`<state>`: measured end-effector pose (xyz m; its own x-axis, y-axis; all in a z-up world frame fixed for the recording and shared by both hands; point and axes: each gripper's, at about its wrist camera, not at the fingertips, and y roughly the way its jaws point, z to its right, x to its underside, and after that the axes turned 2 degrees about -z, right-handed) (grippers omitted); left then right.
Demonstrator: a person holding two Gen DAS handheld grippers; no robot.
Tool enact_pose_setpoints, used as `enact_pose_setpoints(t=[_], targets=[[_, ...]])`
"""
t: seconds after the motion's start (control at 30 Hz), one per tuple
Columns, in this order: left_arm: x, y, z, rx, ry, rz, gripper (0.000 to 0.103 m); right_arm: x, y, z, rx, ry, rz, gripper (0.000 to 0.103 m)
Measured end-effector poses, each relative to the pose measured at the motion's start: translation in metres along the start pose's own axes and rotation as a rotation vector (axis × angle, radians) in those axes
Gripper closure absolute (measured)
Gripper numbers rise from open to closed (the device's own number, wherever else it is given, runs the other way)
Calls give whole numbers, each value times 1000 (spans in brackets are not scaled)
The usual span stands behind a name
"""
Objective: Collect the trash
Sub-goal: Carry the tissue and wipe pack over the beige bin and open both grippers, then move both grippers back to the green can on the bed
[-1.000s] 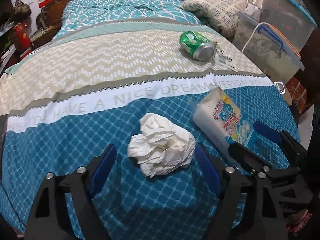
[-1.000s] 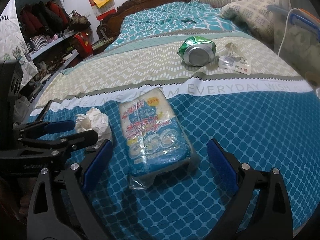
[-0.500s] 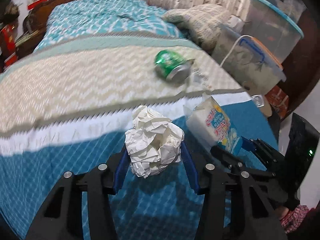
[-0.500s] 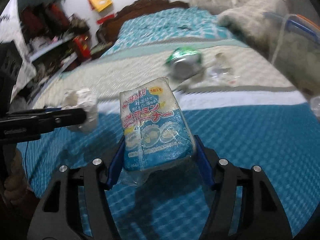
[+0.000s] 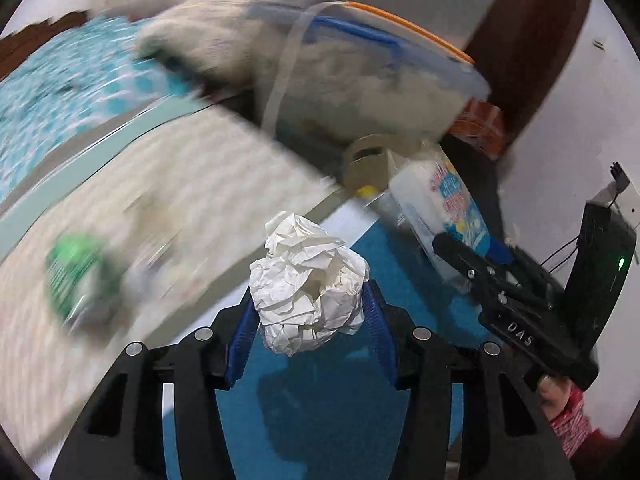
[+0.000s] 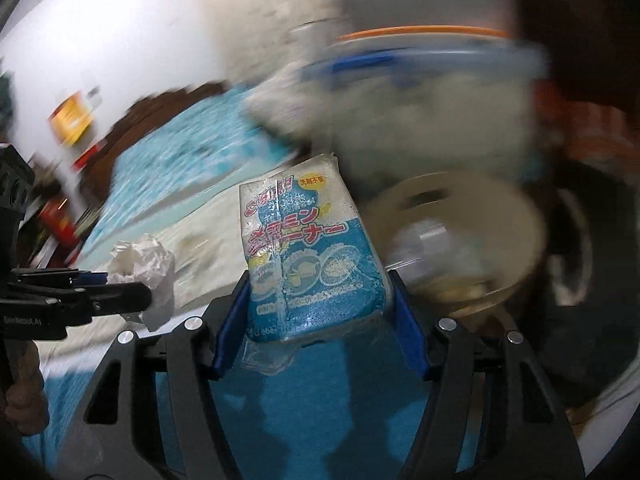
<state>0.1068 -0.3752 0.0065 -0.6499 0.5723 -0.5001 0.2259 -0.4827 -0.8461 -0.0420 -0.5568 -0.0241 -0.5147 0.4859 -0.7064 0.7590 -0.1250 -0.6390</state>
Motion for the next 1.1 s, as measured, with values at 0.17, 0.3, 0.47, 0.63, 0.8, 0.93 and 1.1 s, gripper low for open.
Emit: enact_pose_setpoints(t=[0.17, 0.3, 0.47, 0.63, 0.8, 0.93, 1.1], targets=[[-78, 60, 52, 48, 42, -8, 53, -31, 17, 87, 90, 116, -26, 37], [-114, 100, 73, 40, 66, -31, 50, -46, 39, 121, 101, 154, -57, 36], [-137, 145, 80, 14, 38, -68, 17, -56, 63, 131, 80, 182, -36, 8], [-139, 154, 74, 29, 23, -78, 17, -59, 62, 136, 107, 189, 12, 8], [-119, 121, 52, 52, 9, -31, 17, -53, 50, 137, 106, 210, 23, 8], [-91, 85, 23, 71, -40, 9, 17, -50, 38, 128, 85, 213, 40, 9], [-40, 38, -16, 73, -112, 39, 17, -52, 22, 97, 34, 180, 72, 10]])
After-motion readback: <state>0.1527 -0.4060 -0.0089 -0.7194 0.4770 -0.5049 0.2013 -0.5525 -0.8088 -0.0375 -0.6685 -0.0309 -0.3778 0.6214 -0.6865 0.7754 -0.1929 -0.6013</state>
